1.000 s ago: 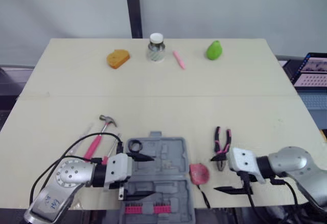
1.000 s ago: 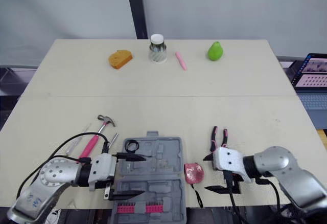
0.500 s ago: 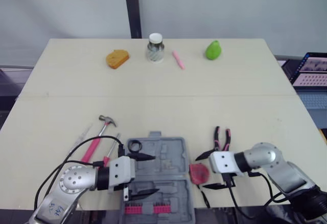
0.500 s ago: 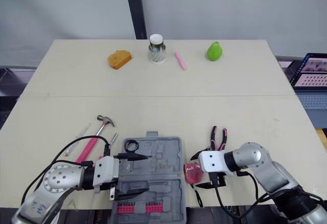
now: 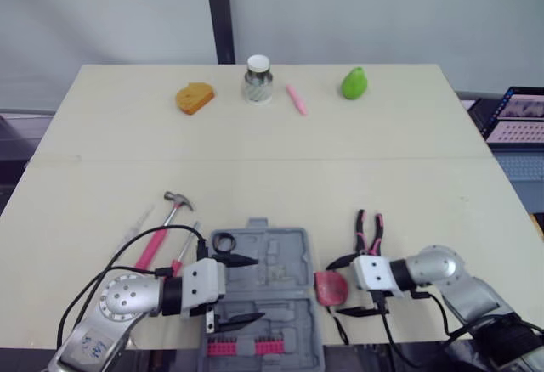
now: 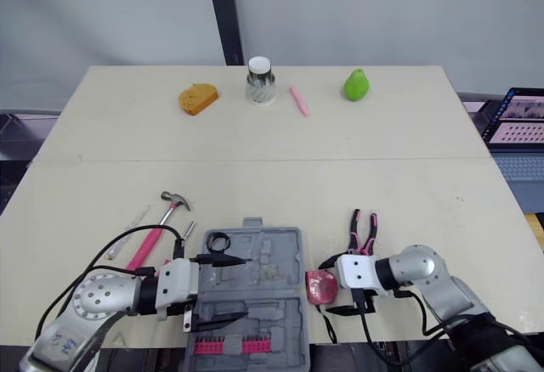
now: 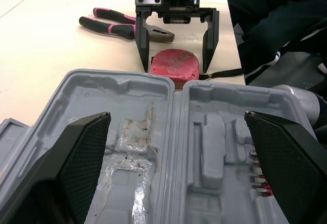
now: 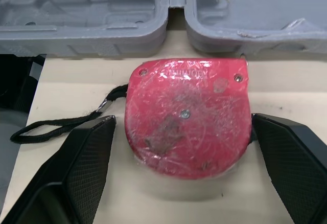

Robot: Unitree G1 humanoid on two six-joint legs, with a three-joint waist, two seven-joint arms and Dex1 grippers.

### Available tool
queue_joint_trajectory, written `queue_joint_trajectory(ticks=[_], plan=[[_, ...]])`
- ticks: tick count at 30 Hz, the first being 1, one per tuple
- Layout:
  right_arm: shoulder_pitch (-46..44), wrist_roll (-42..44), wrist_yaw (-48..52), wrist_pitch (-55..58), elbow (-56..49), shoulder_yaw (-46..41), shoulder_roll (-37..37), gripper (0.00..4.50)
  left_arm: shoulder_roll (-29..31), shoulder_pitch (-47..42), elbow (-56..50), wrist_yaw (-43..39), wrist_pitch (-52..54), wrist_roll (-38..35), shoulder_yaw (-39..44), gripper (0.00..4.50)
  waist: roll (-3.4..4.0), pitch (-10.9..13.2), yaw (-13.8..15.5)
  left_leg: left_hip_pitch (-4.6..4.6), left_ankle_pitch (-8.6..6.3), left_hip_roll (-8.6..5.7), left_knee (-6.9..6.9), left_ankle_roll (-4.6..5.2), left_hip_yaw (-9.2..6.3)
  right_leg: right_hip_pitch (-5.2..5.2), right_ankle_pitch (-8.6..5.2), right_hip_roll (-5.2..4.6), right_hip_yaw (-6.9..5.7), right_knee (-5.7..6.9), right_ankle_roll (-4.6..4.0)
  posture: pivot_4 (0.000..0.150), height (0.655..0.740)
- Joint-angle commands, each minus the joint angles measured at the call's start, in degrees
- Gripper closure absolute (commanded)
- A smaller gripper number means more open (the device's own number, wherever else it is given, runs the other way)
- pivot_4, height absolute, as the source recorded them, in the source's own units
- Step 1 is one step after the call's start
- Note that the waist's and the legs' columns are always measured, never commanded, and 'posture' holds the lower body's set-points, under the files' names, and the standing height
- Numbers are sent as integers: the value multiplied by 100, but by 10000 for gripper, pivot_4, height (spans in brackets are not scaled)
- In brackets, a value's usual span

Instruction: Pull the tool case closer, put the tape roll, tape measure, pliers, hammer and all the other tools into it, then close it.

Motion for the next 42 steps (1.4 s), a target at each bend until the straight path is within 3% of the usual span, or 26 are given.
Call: queue_joint_trajectory(ticks=[1, 6, 9, 10, 21, 27, 34, 42], plan=[[8, 8, -41, -67, -30, -58, 39, 406, 26, 3, -166, 1, -13, 24, -25, 0, 0, 0, 1, 0, 0, 0, 0, 0, 0, 0, 0, 0, 0, 0, 0, 1500, 7400], [32, -12, -72, -46, -50, -69, 63, 406, 21, 19, -198, 16, 11, 30, -32, 0, 0, 0, -2, 0, 0, 0, 0, 0, 0, 0, 0, 0, 0, 1, 0, 1500, 7400], [57, 11, -94, 9, -133, -82, 71, 14047, 14, 15, -205, 22, 23, 34, -44, 0, 0, 0, -1, 0, 0, 0, 0, 0, 0, 0, 0, 0, 0, 1, 0, 1500, 7400], [65, 29, -102, 39, -157, -88, 79, 16222, 13, 16, -210, 23, 29, 33, -44, 0, 0, 0, -1, 0, 0, 0, 0, -1, 0, 0, 0, 0, 0, 1, 0, 1500, 7400], [-62, 538, 80, 1062, -852, -452, -197, 16214, -40, 328, -277, 289, 121, 45, 95, 0, 2, 1, -4, 0, -1, 1, -1, 0, 0, -1, 0, 0, 1, 2, 0, 1500, 7400], [-1189, 737, 266, 3437, -2006, -333, -711, 16214, -134, 825, -276, 665, 76, -44, 590, 0, 9, 6, -18, 0, -4, 7, 3, 0, 0, -5, -1, 1, 0, 1, -2, 1500, 7400], [-2589, 314, 99, 4902, -2440, 719, -224, 16214, -336, 880, -137, 860, -4, -50, 842, 0, 10, 5, -25, -6, -26, 13, 23, -1, 2, -6, -1, 3, -3, 4, -3, 1500, 7400], [-3236, -508, -262, 5411, -2287, 1809, 293, 16214, -559, 798, -41, 997, -114, 135, 658, 0, 10, 5, -27, -21, -38, 15, 50, 6, 4, -12, -1, 3, -9, 12, -3, 1500, 7400]])
